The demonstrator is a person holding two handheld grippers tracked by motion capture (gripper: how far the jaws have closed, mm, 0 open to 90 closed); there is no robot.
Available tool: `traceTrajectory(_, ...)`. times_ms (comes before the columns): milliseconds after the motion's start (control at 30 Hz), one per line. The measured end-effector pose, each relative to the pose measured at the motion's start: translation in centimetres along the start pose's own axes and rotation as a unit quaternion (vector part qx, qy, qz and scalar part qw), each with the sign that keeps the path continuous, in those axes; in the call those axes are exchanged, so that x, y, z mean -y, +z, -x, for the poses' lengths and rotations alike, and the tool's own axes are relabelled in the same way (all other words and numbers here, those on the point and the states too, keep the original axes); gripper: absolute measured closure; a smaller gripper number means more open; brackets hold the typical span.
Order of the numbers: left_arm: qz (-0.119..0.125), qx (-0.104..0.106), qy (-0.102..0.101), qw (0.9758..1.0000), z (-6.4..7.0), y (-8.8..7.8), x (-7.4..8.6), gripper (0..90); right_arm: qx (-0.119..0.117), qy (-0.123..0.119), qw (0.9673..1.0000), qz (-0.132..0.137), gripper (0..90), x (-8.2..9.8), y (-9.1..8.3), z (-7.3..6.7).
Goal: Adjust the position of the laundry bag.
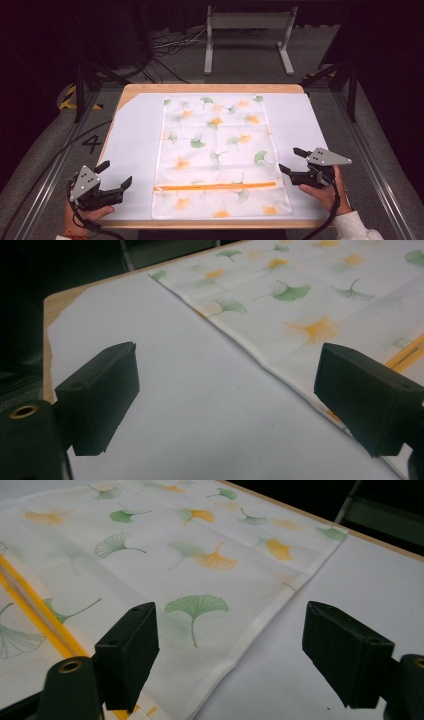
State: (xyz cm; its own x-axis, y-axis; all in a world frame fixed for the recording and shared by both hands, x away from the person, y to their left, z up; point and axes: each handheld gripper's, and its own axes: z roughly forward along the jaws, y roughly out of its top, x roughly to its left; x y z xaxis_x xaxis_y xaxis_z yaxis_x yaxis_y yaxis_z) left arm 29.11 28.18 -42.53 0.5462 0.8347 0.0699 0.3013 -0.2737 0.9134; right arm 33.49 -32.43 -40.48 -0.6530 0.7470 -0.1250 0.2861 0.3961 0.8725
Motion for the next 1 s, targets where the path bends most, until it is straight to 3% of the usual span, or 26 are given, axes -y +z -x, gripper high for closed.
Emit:
traceTrajectory(100,-0.023,0.015,-0.009,0.9996,0.2,0.2,0.3,12.4,0.000,-0.003,1.0000,-0.004,24.9,-0.1,0.2,-0.1)
traceTrajectory(133,-0.032,0.025,-0.016,0.9990,0.3,0.2,0.4,12.0,-0.003,-0.003,1.0000,-0.005,25.1,-0.2,0.3,-0.2)
traceTrajectory(167,-0.047,0.049,-0.029,0.9973,0.7,0.3,0.9,10.7,-0.005,-0.007,0.9999,-0.008,25.3,-0.5,0.6,-0.4)
traceTrajectory(200,-0.047,0.049,-0.029,0.9973,0.7,0.3,0.9,10.4,-0.005,-0.007,0.9999,-0.008,25.3,-0.5,0.6,-0.4)
traceTrajectory(433,-0.079,0.082,-0.004,0.9936,3.0,0.9,1.4,9.4,-0.007,-0.029,0.9994,-0.014,25.3,-0.9,1.5,-1.3)
traceTrajectory(567,-0.103,0.097,0.019,0.9898,4.4,1.6,1.6,9.4,-0.004,-0.022,0.9997,-0.010,26.3,-0.8,1.7,-1.0)
traceTrajectory(667,-0.111,0.103,0.019,0.9882,5.1,2.3,1.5,9.4,0.007,-0.013,0.9997,-0.019,27.9,-0.4,1.9,-0.4)
traceTrajectory(700,-0.114,0.103,0.029,0.9877,5.3,2.8,1.2,9.4,0.009,-0.009,0.9997,-0.021,28.4,-0.3,2.0,-0.3)
traceTrajectory(800,-0.120,0.108,0.026,0.9865,5.4,3.3,1.0,9.7,0.003,-0.005,0.9997,-0.022,33.3,-0.1,2.0,0.0)
traceTrajectory(900,-0.131,0.120,0.034,0.9834,6.0,3.5,1.2,9.6,0.002,-0.007,0.9992,-0.040,35.4,0.1,2.1,0.0)
traceTrajectory(1000,-0.135,0.122,0.034,0.9828,6.2,3.6,1.3,9.3,0.008,-0.002,0.9981,-0.061,37.4,0.1,2.7,0.4)
